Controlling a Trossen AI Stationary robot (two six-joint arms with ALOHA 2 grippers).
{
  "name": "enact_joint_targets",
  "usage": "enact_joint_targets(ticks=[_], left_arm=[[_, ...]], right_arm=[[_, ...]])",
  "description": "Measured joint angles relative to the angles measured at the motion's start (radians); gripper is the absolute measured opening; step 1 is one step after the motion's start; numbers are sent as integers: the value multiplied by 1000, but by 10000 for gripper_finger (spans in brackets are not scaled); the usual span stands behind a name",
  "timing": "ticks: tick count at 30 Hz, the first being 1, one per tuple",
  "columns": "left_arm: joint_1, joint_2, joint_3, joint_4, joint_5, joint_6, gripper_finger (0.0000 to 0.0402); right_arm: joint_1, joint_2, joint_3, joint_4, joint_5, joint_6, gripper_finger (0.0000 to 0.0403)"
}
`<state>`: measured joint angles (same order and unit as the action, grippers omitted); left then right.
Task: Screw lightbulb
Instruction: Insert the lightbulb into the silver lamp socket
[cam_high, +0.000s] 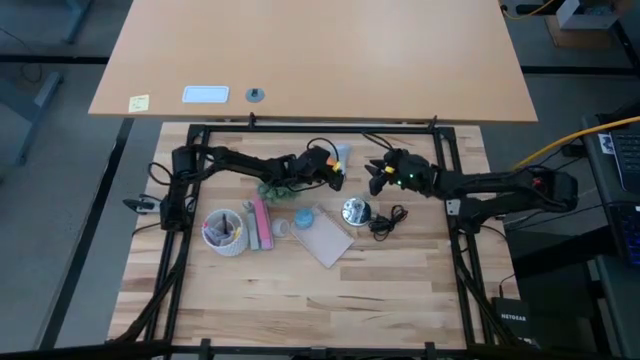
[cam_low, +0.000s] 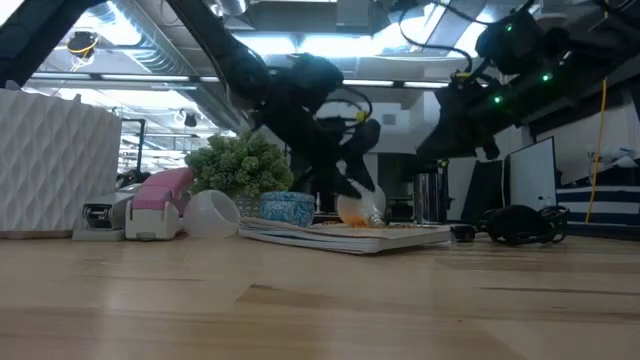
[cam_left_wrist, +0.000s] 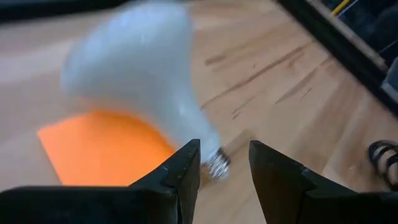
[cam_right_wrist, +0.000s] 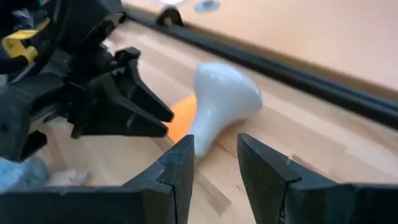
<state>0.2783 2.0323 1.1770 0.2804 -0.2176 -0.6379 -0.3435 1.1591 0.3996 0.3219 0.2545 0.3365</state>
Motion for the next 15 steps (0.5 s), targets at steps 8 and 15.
enact_joint_targets(ticks=[8,15], left_arm=[[0,21,0,6,-2,-27,129],[-2,21,0,11,-2,2,129]], right_arm=[[-17,0,0,-86,-11,-1,127],[-17,0,0,-85,-6,-1,127]])
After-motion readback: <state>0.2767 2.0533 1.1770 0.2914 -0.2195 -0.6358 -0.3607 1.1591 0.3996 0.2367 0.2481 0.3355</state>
